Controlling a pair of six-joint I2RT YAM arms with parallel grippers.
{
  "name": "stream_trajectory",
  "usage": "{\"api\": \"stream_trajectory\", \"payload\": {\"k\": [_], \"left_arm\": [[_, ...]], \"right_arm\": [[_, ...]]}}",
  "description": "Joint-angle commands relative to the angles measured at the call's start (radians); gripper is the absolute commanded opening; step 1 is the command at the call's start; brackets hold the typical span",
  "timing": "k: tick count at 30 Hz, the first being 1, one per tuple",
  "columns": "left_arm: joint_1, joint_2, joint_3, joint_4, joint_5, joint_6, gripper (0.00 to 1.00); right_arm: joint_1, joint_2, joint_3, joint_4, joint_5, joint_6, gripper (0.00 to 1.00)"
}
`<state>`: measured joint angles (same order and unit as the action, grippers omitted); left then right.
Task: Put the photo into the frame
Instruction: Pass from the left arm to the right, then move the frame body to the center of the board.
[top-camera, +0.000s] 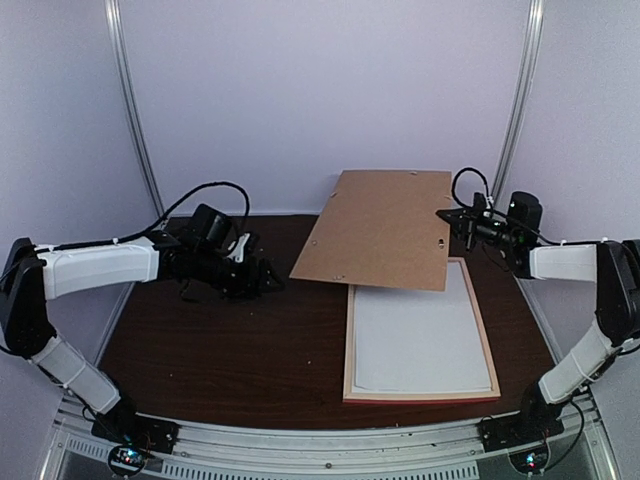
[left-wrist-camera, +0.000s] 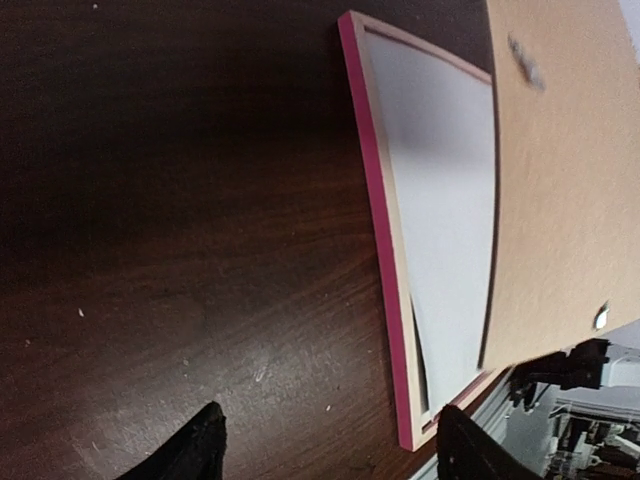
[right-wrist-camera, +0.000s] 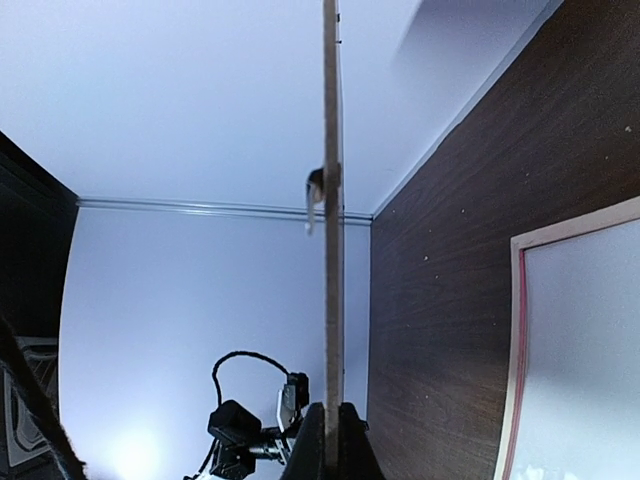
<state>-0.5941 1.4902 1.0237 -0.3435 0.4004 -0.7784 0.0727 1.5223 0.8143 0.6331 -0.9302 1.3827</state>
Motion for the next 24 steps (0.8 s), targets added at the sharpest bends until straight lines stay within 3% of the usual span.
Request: {"api": "stream_trajectory", "payload": {"k": [1, 8, 15, 24], "left_arm": [[-0.135, 0.071, 0.025, -0.040, -0.265, 0.001, 0.73], [-0.285, 0.249, 0.168, -0.040, -0.367, -0.029, 0.72], [-0.362, 0.442, 0.359, -0.046, -0.385, -0.003, 0.71], [-0.395, 0.624, 0.537, -0.051, -0.346, 0.039, 0.57]], "right_arm": [[-0.075, -0.053, 0.065, -0.002, -0.042, -0.023, 0.00], [-0.207, -0.062, 0.097, -0.025, -0.082, -0.032, 0.00], [-0.234, -0.077, 0.060, -0.003, -0.062, -0.030, 0.00], [-0.241, -0.079, 0.024, 0.056, -0.057, 0.004, 0.00]]}}
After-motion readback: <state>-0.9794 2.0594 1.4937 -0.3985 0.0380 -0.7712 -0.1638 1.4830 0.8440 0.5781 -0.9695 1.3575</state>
